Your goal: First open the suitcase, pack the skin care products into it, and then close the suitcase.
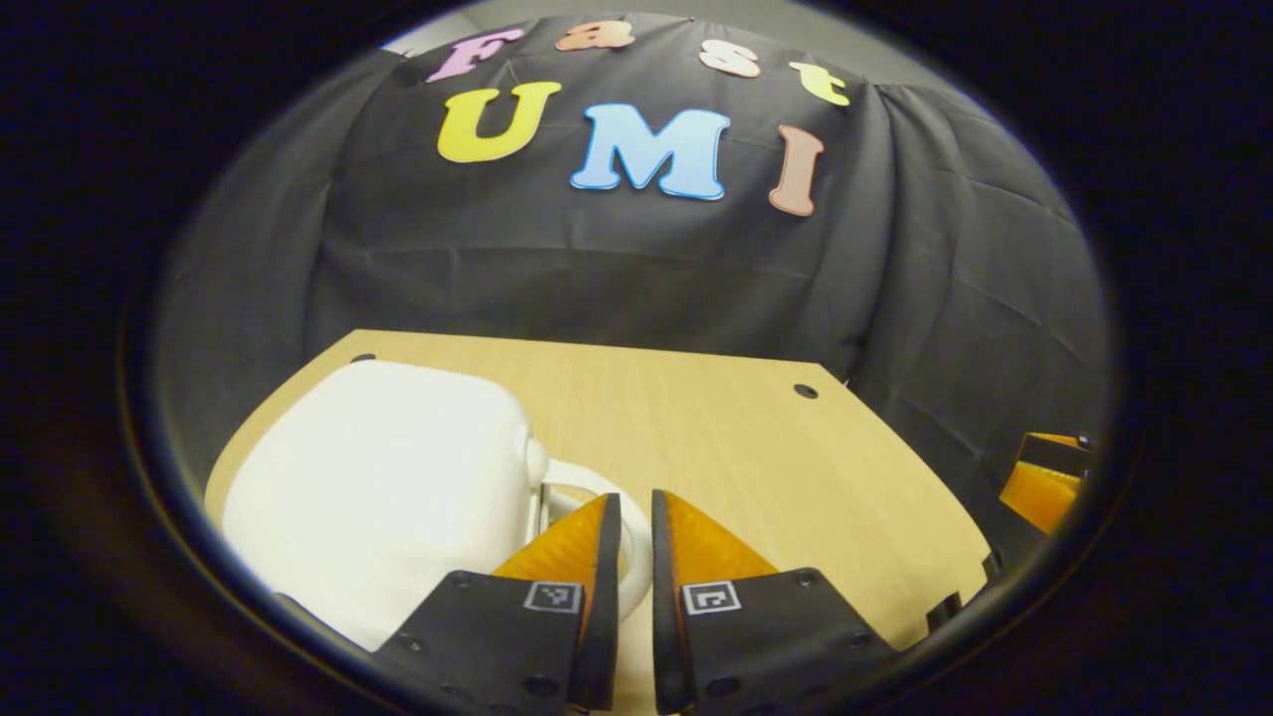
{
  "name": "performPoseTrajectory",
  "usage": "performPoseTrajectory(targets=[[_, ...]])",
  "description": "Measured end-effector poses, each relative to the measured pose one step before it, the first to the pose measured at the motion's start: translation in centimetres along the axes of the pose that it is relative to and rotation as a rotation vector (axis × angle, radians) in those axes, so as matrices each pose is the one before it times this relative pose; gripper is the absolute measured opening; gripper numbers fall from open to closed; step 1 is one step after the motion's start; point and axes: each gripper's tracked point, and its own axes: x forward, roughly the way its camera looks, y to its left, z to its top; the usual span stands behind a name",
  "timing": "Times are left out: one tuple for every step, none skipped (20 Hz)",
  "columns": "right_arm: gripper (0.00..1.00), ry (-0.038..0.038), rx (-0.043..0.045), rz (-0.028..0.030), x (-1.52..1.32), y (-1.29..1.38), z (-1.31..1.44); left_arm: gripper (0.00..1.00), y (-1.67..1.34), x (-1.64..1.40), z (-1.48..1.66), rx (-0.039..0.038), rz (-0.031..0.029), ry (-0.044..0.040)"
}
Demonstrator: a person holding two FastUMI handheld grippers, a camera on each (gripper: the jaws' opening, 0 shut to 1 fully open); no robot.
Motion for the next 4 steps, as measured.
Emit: performPoseTrajectory(targets=[[0.95, 0.00422, -0.00200, -0.00432, -0.001, 0.338, 0.138, 0.23, 0.158, -0.033, 0.369, 0.01346, -0.00285, -0.00871], [0.96, -0.00104, -0.00194, -0.00643, -0.039, 0.091, -0.059, 0.23, -0.059, -0.291, 0.396, 0.01054, -0.00487, -0.00661], [0.96, -0.00948, 0.00037, -0.00693, -0.214, 0.037, 0.328, 0.23, 0.068, -0.310, 0.783, 0.00668, -0.00494, -0.01819], [0.95, -0.01341, 0.00361, -0.00532, -0.242, 0.306, 0.519, 0.35, -0.044, -0.436, 0.970, 0.00851, -0.00605, -0.02046]])
